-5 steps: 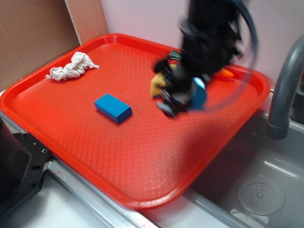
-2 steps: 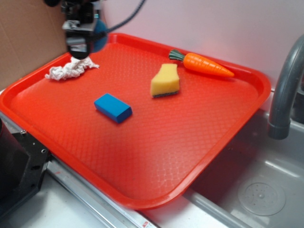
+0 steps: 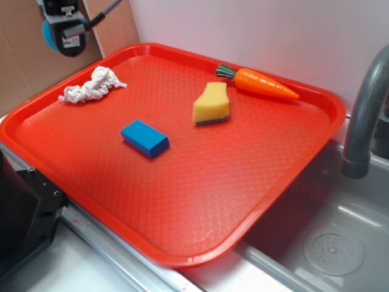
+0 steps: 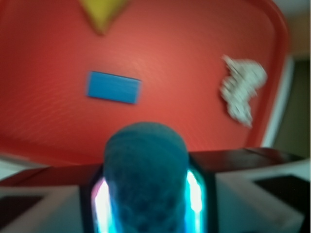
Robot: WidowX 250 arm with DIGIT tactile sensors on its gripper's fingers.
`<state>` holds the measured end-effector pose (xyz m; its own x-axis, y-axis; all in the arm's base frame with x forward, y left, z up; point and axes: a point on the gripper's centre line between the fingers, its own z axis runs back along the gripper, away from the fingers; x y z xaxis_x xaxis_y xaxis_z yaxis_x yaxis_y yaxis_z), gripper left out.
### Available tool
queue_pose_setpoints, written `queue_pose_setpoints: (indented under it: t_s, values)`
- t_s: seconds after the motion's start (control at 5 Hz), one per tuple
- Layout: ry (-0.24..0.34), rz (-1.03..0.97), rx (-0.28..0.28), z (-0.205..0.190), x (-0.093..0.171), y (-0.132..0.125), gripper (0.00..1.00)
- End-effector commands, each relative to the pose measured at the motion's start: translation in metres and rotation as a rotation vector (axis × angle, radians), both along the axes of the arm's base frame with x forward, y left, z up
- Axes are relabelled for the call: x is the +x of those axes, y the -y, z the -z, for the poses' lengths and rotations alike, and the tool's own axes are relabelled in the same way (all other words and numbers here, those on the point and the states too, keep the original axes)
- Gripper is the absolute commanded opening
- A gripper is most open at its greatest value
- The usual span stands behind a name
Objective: Grab the blue ball.
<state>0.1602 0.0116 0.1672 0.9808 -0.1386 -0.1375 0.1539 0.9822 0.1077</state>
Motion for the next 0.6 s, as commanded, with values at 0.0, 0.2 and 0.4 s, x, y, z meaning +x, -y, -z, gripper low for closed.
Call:
queue_pose_setpoints:
  t_s: [0.0,0.2,0.4]
  values:
    - [0.166,-0.18,0.029,-0.0095,-0.0013,-0.0045,0.0]
    - [0.186,-0.186,0.023,-0.0078,-0.0037,-0.0064,0.0]
    - [0.192,-0.178,-0.001,-0.0042,-0.0041,-0.0034,0.0]
